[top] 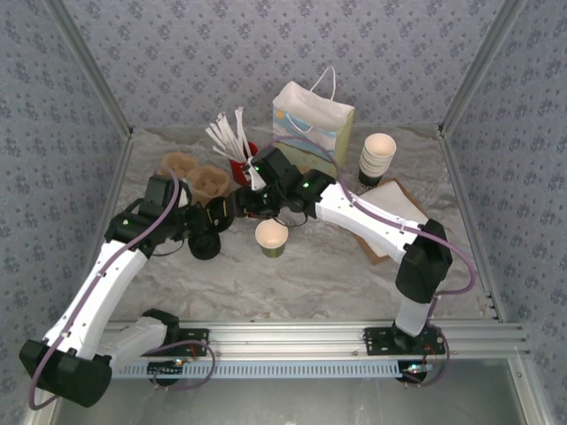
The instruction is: Pack the takeout coffee
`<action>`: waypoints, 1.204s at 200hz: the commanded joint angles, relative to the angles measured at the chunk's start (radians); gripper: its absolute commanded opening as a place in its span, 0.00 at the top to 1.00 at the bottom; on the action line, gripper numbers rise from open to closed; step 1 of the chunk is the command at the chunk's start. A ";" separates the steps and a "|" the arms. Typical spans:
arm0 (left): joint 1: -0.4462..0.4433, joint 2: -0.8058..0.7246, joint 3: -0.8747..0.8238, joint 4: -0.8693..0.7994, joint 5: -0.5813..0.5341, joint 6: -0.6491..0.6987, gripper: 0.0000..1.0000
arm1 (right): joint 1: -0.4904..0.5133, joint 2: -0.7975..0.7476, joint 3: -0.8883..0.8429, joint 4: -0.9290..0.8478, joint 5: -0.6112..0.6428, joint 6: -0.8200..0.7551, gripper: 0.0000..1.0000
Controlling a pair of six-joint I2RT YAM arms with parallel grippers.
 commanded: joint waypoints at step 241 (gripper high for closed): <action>-0.696 -0.153 -0.251 0.818 -0.118 1.388 0.01 | -0.331 -0.271 0.012 -0.550 -0.139 -0.217 0.91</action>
